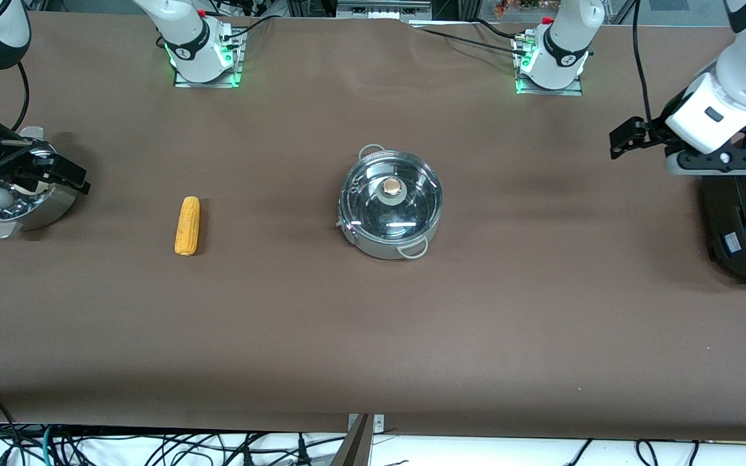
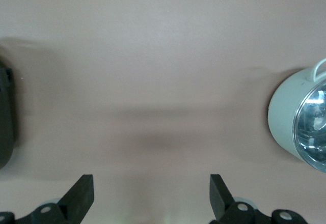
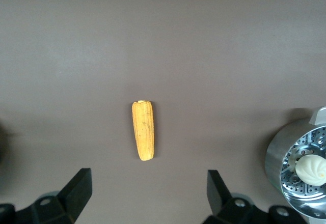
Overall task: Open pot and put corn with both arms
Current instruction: 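Move the left gripper over the pot and grasp the lid knob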
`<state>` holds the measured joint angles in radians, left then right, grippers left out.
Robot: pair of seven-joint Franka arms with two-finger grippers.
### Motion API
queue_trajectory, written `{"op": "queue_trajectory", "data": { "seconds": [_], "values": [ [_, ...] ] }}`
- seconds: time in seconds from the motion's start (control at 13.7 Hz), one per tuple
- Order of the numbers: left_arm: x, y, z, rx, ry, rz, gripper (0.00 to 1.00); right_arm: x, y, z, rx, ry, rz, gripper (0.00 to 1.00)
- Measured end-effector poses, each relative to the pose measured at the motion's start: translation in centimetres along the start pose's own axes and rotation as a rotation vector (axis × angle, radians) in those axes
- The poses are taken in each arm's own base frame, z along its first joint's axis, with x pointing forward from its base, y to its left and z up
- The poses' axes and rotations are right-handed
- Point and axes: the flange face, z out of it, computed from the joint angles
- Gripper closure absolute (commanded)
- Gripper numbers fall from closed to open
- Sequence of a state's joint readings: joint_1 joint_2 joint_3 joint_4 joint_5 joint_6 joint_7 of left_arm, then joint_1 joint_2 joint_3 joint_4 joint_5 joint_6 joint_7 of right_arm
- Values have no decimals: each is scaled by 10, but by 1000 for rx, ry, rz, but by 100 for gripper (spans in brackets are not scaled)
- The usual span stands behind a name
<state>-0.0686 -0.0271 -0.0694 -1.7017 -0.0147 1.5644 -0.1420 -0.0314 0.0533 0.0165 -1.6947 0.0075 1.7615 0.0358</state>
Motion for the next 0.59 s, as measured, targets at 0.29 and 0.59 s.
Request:
{"op": "queue_trajectory", "data": {
  "seconds": [0.29, 0.59],
  "values": [
    [-1, 72, 26, -80, -68, 107, 0, 0, 0, 0, 0, 0, 0, 0],
    [8, 154, 48, -97, -99, 126, 0, 0, 0, 0, 0, -1, 0, 0]
  ]
}}
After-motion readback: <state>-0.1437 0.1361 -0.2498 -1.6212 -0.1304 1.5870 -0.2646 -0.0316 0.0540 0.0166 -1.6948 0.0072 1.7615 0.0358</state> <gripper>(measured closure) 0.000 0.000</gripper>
